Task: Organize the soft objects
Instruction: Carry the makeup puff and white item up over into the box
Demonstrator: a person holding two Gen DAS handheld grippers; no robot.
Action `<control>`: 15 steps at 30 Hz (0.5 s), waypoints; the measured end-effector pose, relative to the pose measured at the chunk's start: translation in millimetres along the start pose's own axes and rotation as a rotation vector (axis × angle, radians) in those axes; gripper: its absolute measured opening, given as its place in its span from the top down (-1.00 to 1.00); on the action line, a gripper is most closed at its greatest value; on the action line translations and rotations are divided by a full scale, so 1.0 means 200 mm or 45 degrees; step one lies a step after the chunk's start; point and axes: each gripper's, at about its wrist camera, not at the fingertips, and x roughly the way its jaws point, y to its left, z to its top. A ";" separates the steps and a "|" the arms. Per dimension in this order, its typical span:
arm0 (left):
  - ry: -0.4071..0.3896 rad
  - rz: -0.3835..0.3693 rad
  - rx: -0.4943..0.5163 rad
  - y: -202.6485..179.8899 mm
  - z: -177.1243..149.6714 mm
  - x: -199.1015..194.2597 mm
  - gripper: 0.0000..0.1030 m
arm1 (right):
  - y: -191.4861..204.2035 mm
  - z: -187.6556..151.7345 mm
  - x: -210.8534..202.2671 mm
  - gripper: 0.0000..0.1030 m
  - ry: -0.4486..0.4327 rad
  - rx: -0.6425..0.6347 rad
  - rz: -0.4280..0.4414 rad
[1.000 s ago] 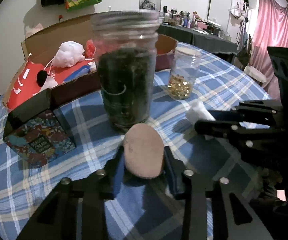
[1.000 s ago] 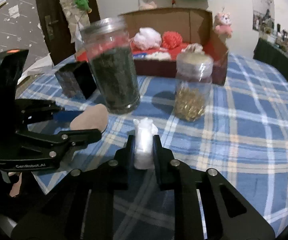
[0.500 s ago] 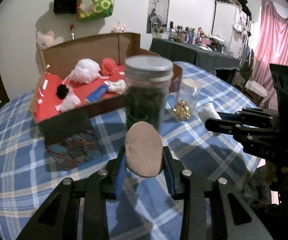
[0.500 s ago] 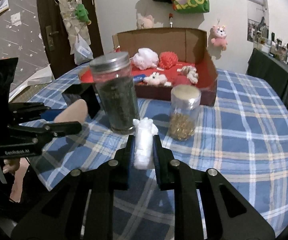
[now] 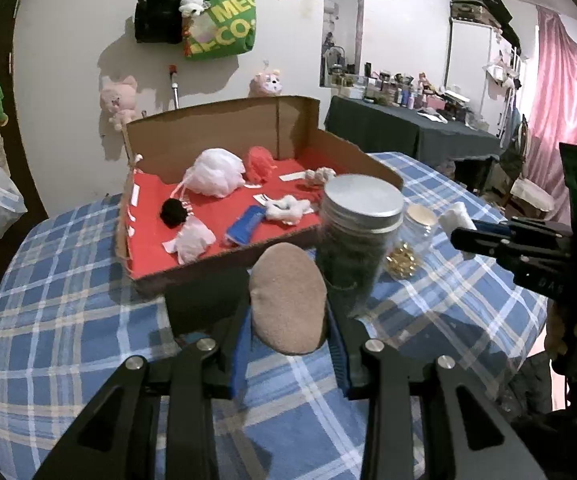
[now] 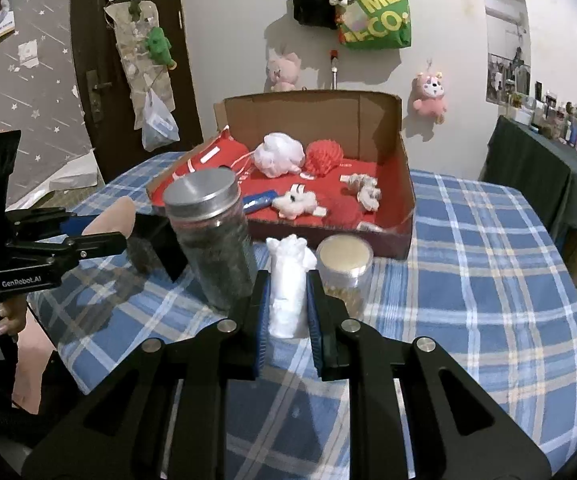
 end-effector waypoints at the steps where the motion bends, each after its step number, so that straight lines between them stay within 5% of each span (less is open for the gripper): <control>1: -0.003 0.003 0.000 0.01 0.01 0.00 0.30 | 0.00 0.02 0.00 0.68 -0.006 -0.005 -0.002; 15: 0.038 -0.035 0.013 0.09 0.16 0.08 0.30 | -0.08 0.19 0.09 0.68 0.011 -0.037 0.037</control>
